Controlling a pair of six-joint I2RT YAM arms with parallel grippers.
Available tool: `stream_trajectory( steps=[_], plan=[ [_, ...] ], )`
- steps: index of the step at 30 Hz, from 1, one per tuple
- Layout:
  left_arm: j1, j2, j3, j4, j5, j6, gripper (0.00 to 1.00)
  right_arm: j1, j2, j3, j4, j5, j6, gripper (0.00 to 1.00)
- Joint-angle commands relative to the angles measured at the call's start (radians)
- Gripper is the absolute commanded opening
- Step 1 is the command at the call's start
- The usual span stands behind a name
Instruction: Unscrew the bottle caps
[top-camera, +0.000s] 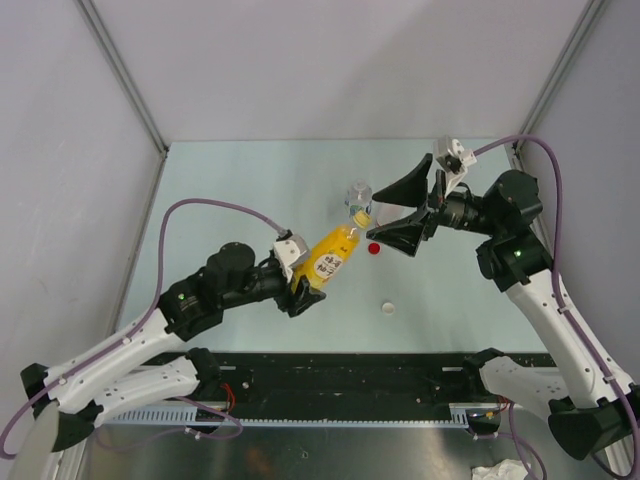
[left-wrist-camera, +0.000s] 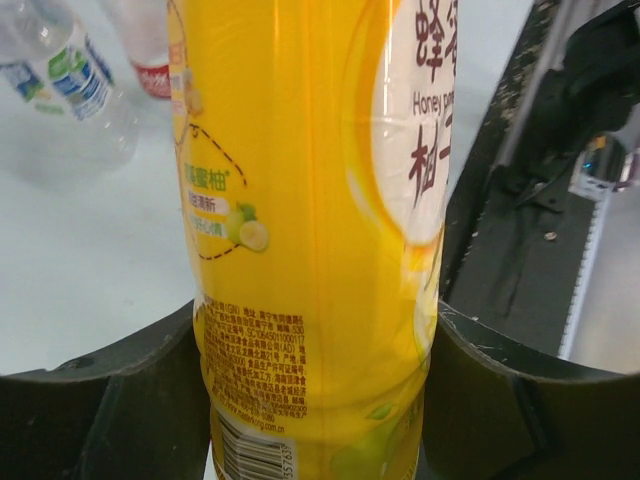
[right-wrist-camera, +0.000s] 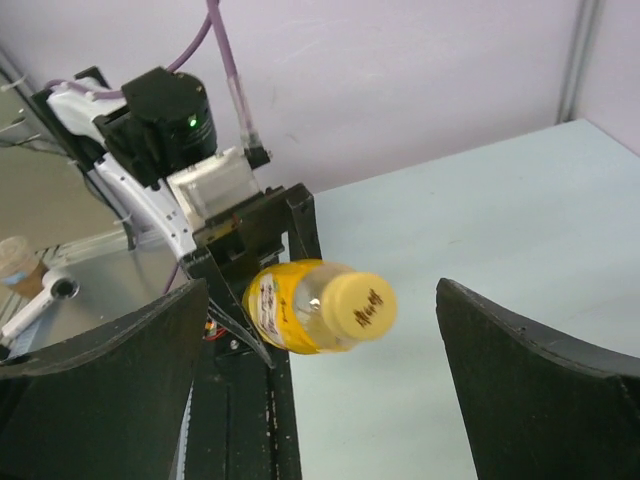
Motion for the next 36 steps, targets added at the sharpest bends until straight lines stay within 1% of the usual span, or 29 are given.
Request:
stream_trajectory(
  steps=[1,4,8,16,18,24,28,32,36],
  plan=[
    [-0.014,0.034,0.074,-0.059,-0.157,0.054,0.00,-0.031,0.005,0.011,0.006,0.082,0.067,0.99],
    [-0.045,0.038,0.086,-0.077,-0.281,0.073,0.00,-0.070,0.041,0.011,0.024,0.075,0.161,0.99],
    [-0.097,0.047,0.093,-0.099,-0.450,0.098,0.00,-0.110,0.108,0.012,0.056,0.023,0.269,0.99],
    [-0.241,0.119,0.104,-0.143,-0.754,0.146,0.00,-0.108,0.198,0.011,0.019,0.000,0.318,0.99],
    [-0.269,0.138,0.106,-0.147,-0.817,0.155,0.00,-0.105,0.223,0.011,-0.003,-0.016,0.322,0.97],
    [-0.310,0.189,0.115,-0.155,-0.885,0.174,0.00,-0.095,0.286,0.012,-0.098,-0.059,0.305,0.83],
    [-0.320,0.208,0.117,-0.158,-0.905,0.182,0.00,-0.103,0.295,0.011,-0.162,-0.063,0.270,0.80],
    [-0.325,0.220,0.116,-0.162,-0.916,0.182,0.00,-0.099,0.303,0.012,-0.186,-0.087,0.254,0.75],
    [-0.328,0.229,0.120,-0.164,-0.929,0.182,0.00,-0.085,0.312,0.011,-0.223,-0.108,0.223,0.73]
  ],
)
